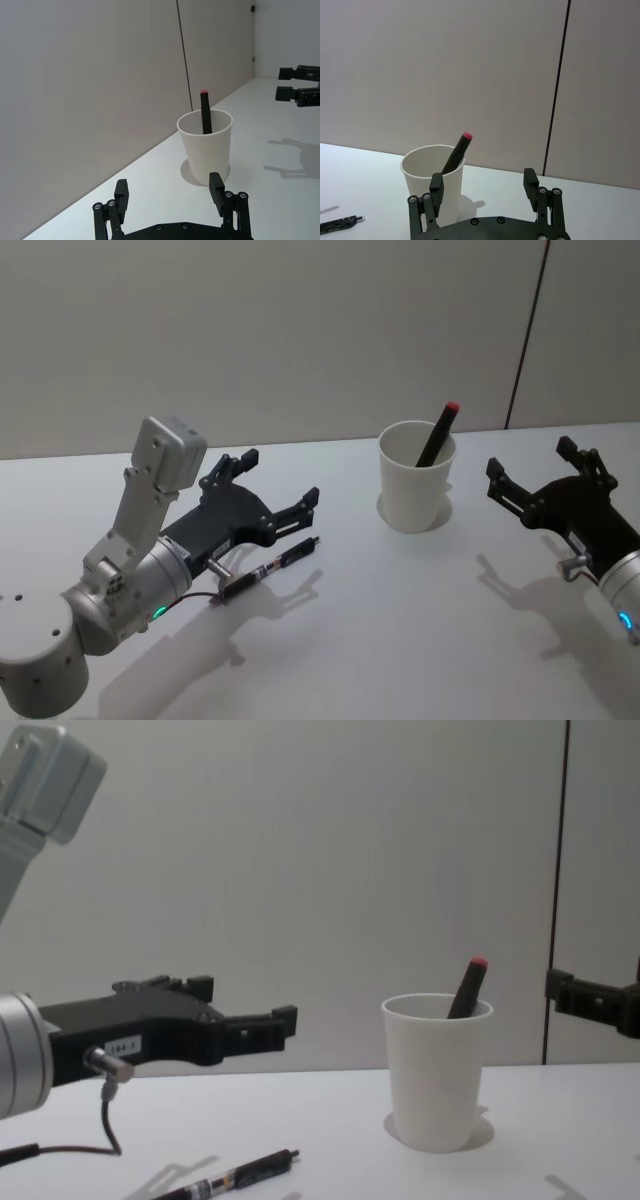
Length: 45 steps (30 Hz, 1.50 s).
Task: Place the pen into the pen holder.
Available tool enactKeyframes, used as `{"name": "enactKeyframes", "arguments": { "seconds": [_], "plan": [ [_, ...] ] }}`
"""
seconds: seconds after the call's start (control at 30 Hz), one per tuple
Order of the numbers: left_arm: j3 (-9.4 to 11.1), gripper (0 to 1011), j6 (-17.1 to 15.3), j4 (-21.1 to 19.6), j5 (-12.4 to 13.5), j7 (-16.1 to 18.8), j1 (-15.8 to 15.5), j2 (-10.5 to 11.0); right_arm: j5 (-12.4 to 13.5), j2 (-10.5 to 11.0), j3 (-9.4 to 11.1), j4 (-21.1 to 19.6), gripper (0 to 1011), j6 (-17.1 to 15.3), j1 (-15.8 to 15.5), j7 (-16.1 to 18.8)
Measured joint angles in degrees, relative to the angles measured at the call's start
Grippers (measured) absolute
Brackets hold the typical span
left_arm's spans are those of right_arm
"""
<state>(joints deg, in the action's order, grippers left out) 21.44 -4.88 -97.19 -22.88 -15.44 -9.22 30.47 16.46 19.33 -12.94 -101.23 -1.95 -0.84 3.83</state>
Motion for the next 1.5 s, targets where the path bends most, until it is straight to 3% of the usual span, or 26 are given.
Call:
{"name": "enactKeyframes", "arguments": {
  "seconds": [0.63, 1.5],
  "plan": [
    [-0.9, 1001, -3.9, 1.7, -1.2, -8.6, 0.3, 2.7, 0.0, 0.0, 0.0, 0.0, 1001, 0.0, 0.0, 0.0],
    [-1.0, 1001, -12.1, 5.3, 0.7, -15.2, -1.8, 3.4, 0.0, 0.0, 0.0, 0.0, 1001, 0.0, 0.0, 0.0]
  ]
}}
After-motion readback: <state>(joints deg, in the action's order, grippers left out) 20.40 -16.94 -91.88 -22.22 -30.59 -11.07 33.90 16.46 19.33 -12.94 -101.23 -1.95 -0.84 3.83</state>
